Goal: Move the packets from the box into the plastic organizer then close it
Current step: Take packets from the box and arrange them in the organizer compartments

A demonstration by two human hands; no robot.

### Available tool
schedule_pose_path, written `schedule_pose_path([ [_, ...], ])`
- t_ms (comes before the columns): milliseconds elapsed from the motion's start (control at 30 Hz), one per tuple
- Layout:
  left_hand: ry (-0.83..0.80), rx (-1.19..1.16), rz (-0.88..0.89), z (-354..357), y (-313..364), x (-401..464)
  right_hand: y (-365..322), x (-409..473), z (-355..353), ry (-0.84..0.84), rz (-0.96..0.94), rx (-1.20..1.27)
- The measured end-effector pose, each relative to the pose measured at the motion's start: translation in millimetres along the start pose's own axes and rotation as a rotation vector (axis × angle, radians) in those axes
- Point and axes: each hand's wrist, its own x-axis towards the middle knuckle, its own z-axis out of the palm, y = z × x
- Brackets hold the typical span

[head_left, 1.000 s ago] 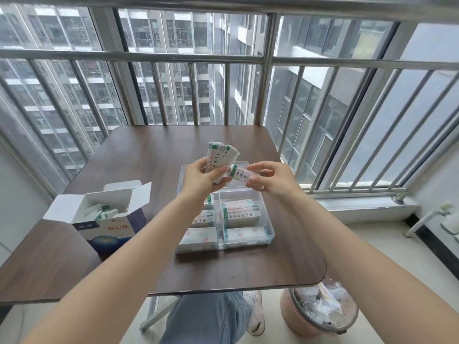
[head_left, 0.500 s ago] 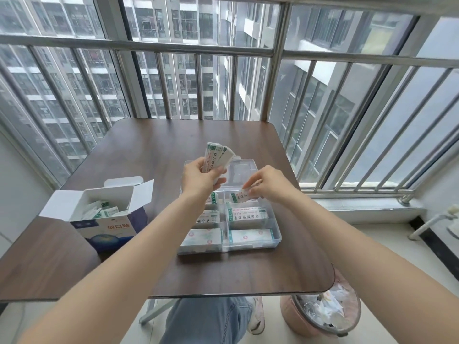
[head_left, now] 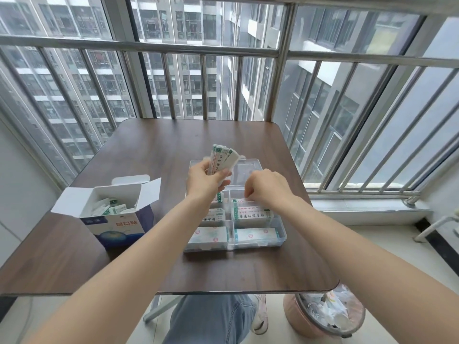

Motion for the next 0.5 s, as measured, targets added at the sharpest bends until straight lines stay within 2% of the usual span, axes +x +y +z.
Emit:
schedule_pose_path([
  [133,-0.006,0.02,0.002,0,-1,0,2,2,1,0.005,-0.099,-0.088],
  [500,-0.09,0.002,-0.019,-1,2,-2,3,5,-12,-0.177,-0.249,-0.054],
])
